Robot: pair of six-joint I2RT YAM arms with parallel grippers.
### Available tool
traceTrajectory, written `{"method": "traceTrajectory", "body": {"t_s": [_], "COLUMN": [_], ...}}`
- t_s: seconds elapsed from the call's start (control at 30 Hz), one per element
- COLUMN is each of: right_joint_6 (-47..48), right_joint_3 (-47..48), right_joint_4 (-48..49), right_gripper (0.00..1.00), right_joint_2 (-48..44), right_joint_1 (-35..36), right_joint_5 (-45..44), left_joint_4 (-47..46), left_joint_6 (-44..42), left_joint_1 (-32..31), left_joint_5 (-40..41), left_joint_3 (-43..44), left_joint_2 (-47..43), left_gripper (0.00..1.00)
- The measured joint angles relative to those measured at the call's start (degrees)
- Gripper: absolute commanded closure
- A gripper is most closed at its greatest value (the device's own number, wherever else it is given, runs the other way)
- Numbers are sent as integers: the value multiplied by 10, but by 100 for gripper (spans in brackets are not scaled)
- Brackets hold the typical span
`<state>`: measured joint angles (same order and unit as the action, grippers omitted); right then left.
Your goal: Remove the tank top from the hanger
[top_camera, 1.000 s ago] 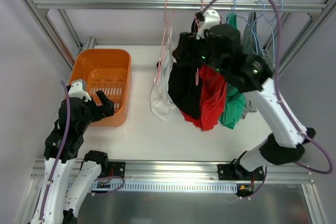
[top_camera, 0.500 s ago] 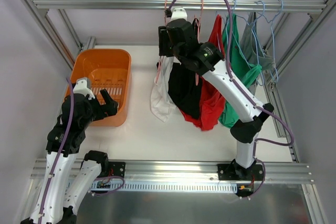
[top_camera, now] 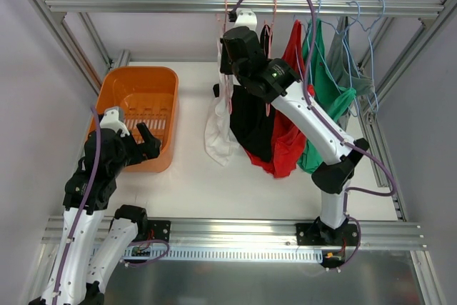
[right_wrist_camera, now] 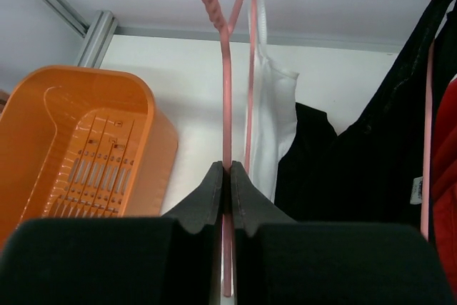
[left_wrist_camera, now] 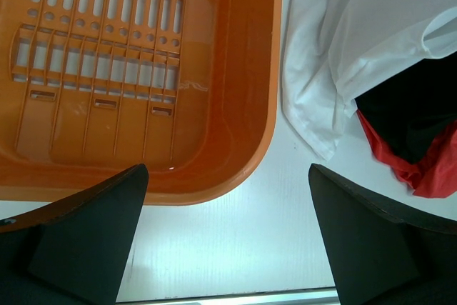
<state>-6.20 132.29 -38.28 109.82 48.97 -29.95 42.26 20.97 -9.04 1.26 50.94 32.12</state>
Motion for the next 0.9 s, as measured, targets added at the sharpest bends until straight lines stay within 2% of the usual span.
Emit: {"method": "traceTrajectory", "body": {"t_s": [0.53,0.73,0.9], "right_joint_6": [-3,12,18], "right_joint_3": [-129,-142,-204], "right_joint_4": [85,109,119], "right_gripper": [100,100,100], "right_joint_2": [-94,-110,-153], "right_joint_1": [-16,-17,-18], "right_joint_5": [24,56,88], "left_joint_4": [0,0,-2], "left_joint_6": [0,0,-2], "left_joint_1": [0,0,0], "left_joint_5": [-7,-7,-18], "left_joint_3": [-1,-1,-1], "left_joint_2": [-5,-15,-26], "left_gripper": [1,1,1]}}
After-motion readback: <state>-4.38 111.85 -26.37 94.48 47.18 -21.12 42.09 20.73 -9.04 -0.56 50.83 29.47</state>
